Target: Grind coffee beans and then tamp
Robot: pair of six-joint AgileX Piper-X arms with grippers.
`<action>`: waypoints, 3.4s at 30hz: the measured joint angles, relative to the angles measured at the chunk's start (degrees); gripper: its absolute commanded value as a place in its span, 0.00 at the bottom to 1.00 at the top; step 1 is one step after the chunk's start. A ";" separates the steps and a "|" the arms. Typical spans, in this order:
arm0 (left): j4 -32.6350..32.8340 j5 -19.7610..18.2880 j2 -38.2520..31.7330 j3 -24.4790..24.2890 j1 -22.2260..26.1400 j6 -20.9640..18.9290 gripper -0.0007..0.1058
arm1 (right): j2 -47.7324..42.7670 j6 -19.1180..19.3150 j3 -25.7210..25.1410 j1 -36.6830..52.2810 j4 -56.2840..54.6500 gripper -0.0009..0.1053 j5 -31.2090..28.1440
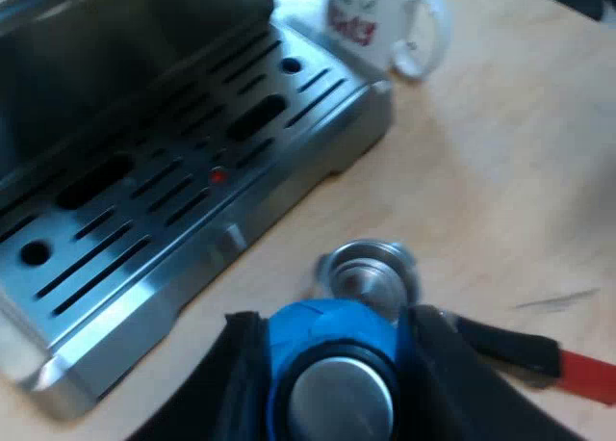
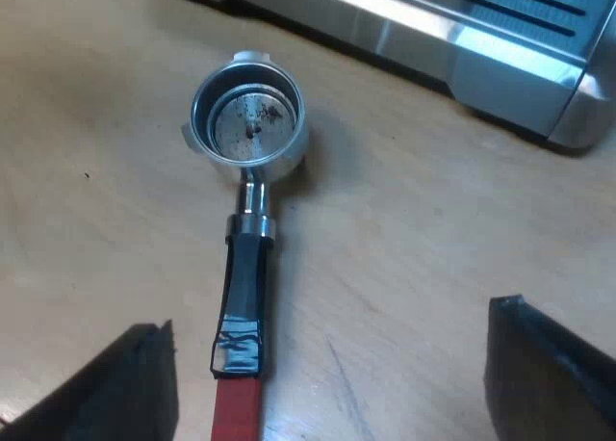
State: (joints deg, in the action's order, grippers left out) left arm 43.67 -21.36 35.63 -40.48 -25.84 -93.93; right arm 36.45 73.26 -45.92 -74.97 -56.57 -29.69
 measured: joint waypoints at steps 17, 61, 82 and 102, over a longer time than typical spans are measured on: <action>-0.48 2.18 8.50 -3.88 -13.37 1.38 0.01 | 0.00 0.00 0.00 0.00 0.31 0.65 -0.12; -8.51 9.39 35.93 -10.34 -21.67 6.61 0.01 | 0.00 0.00 0.00 0.00 0.65 0.65 -0.12; -10.89 9.39 37.52 -10.34 -21.67 7.05 0.01 | 0.13 0.00 12.35 0.00 15.31 0.65 -2.21; -12.60 9.51 37.52 -10.34 -21.67 7.56 0.01 | 0.13 0.12 13.66 0.00 19.07 0.65 -3.05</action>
State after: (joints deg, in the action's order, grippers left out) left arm 31.07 -11.85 73.15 -50.83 -47.51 -86.37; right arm 36.57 73.38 -32.26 -74.97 -37.50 -32.74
